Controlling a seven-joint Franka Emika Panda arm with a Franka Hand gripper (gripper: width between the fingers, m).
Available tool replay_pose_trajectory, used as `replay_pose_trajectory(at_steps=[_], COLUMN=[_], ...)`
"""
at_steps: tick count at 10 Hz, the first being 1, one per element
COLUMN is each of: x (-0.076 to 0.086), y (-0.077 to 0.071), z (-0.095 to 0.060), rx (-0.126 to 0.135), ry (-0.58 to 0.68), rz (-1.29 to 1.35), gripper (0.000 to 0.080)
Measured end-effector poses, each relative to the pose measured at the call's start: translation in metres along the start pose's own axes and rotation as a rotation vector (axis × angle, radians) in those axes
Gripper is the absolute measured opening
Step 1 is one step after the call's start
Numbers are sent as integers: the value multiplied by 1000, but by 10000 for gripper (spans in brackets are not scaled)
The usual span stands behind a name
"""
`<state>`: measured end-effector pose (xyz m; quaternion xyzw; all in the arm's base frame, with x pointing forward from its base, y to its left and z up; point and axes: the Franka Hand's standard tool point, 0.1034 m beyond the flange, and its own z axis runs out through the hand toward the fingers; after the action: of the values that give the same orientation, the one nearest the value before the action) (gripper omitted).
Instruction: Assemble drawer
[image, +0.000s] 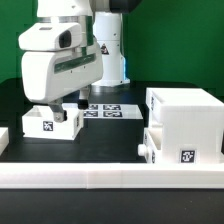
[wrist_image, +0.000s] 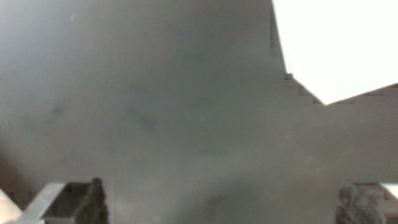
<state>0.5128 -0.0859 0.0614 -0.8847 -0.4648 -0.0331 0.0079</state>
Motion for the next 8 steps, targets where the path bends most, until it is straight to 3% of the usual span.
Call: replay_pose_trajectory(at_steps=[2,6,8], x=[-11,-8,-16], y=[-9,-10,-20], z=[0,1,4], rx=[0,6,17], ry=[-5,4,-12], rz=[121,374,599], gripper=[648,648,648])
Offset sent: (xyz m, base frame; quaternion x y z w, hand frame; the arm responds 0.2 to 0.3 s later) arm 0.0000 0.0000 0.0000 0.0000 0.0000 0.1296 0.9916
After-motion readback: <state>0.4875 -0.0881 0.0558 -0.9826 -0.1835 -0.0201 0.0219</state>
